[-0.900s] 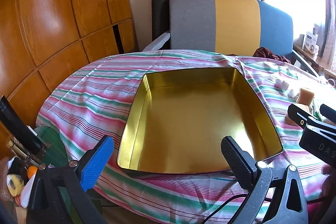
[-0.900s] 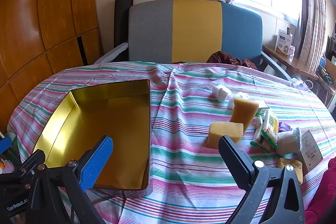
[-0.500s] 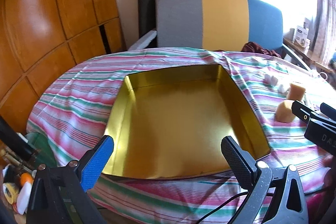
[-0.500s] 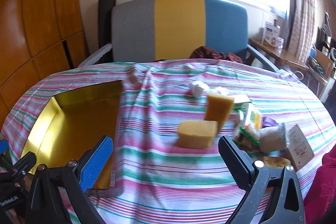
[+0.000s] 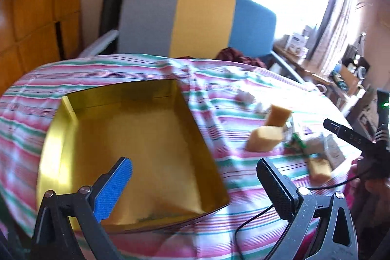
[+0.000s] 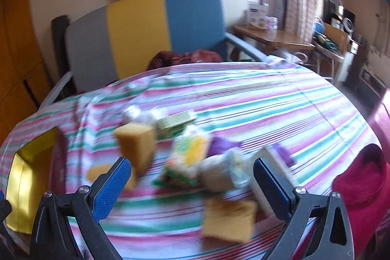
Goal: Organize objects
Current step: 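Move the left tool toward the yellow sponges beside the gold tray, then grasp a flat yellow sponge with the left gripper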
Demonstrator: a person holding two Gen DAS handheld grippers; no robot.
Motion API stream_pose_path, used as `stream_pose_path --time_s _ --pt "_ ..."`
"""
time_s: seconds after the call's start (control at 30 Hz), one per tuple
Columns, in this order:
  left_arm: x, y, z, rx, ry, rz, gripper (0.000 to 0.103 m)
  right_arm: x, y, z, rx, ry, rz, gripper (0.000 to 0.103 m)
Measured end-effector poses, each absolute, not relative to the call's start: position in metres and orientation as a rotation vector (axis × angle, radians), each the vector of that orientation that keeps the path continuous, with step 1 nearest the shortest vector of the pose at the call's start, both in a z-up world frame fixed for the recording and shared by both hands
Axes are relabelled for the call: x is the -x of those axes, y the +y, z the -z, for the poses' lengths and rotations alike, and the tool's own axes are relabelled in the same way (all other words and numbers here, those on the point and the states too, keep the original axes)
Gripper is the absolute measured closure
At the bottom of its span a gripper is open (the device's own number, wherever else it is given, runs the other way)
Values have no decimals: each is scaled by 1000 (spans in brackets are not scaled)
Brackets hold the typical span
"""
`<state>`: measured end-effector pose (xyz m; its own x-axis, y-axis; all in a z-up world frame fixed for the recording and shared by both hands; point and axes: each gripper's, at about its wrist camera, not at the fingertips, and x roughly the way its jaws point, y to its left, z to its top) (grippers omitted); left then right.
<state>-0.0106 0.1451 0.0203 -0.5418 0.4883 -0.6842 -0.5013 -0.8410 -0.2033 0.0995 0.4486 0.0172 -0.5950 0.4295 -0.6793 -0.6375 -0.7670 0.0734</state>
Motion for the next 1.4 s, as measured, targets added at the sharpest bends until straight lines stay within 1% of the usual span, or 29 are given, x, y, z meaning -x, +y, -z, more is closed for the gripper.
stream_pose_path --time_s 0.2,0.27,0.33,0.4,0.47,0.6,0.83,0.87,0.9,0.93,0.97,1.0,1.23,1.4 --pt "25 200 -20 1065 74 -2265 0 -123 495 -10 819 505 -2298 0" --pt "25 214 -16 1072 105 -2233 0 -132 508 -2 790 581 -2272 0" --pt "26 237 -11 1066 165 -2209 0 -141 522 4 763 723 -2257 0" --pt "26 260 -4 1067 230 -2185 0 -148 528 5 729 777 -2237 0" --pt "28 280 4 1074 253 -2154 0 -153 533 6 702 837 -2231 0" --pt "32 315 20 1089 316 -2124 0 -158 540 9 686 899 -2224 0" --pt "45 352 47 1121 386 -2138 1 -174 553 12 598 1022 -2182 0" --pt "47 355 51 1132 391 -2136 5 -175 555 13 595 1039 -2175 0" --pt "49 358 55 1142 388 -2119 17 -176 557 14 595 1053 -2168 0" --pt "51 361 60 1163 387 -2094 24 -176 558 14 596 1061 -2164 0" --pt "53 363 64 1186 385 -2076 37 -175 559 15 599 1065 -2161 0" --pt "53 363 67 1191 380 -2067 39 -174 559 15 603 1067 -2161 0" --pt "41 346 62 1116 353 -2075 42 -164 556 19 681 1033 -2165 0" --pt "32 332 54 1087 331 -2081 42 -154 547 16 732 947 -2192 1"
